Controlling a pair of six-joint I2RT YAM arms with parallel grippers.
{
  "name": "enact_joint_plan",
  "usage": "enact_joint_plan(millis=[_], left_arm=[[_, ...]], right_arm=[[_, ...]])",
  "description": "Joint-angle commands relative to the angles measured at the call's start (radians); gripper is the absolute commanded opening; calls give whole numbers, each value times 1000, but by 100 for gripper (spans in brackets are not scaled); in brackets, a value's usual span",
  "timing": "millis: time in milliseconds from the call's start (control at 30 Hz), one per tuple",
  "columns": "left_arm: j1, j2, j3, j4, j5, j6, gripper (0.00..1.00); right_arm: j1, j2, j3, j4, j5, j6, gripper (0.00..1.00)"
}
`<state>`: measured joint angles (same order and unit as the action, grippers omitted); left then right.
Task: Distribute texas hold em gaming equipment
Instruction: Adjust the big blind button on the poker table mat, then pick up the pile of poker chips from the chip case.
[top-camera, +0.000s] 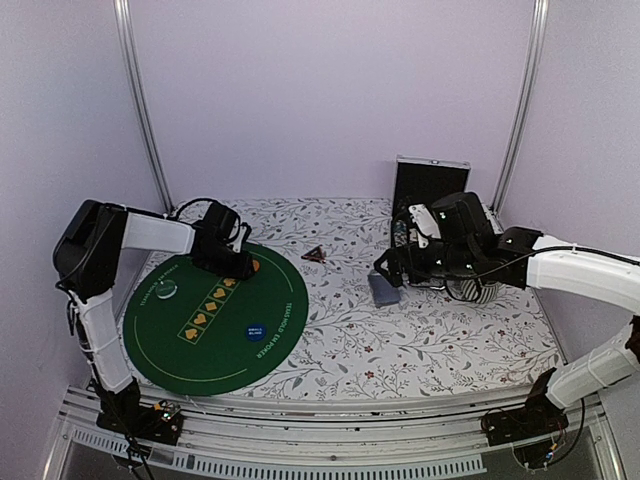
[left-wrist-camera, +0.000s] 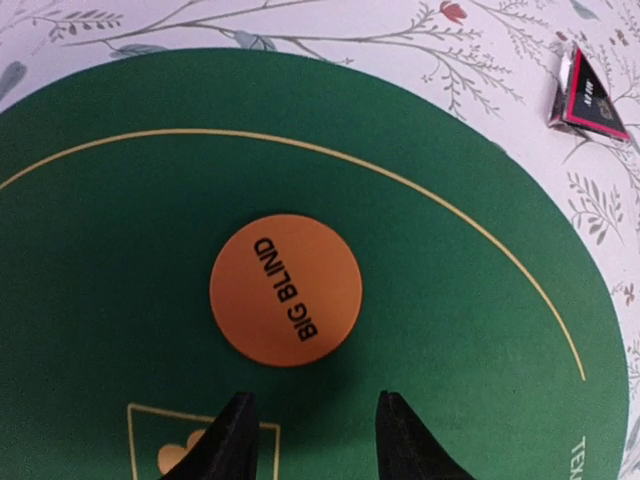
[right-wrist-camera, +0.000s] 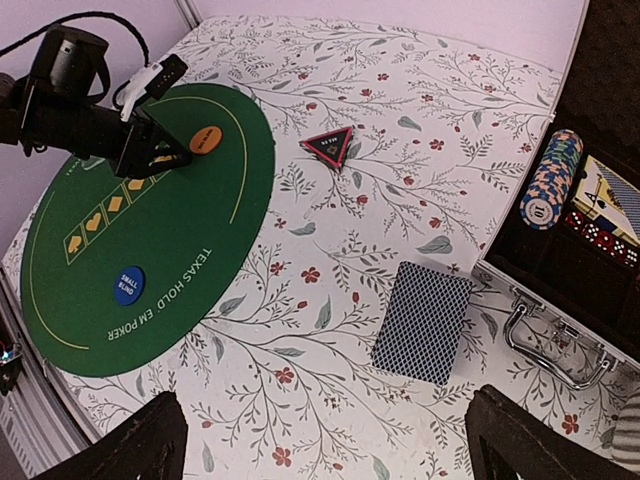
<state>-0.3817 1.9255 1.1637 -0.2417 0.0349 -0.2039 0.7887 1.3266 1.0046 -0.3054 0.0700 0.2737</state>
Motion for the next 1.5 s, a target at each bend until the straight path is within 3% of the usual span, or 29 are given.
enact_joint_plan(millis=[0,400,567,833,1033,1100,1333,1467], left_arm=[[-2,94,64,-19,-6,44,40],[21,232,180,-22,-48,52,33],[21,209,174,-24,-44,51,33],[15,-34,35,14,-1,11,36],[-20,-267,-83,-18,54,-24,42],[-29,-348,-117,-43,85,-33,45],[-36,-617,-192,-154,189,-64,62],[-37,-738,-157,-275,158,-38,86]], right_arm=[[-6,51,24,-9,4,1,99],[-10,140,63,-5,1,-28,99],[-20,137,66,-6,12,-31,99],[-153,105,116,-84,14,-61,99],[-255,200,280,-200,24,-131,99],[-268,229,331,-215,6,-193,99],[-335,314,428,-198,-176,-684,99],[-389,349,413,-164,-323,-1007,99]])
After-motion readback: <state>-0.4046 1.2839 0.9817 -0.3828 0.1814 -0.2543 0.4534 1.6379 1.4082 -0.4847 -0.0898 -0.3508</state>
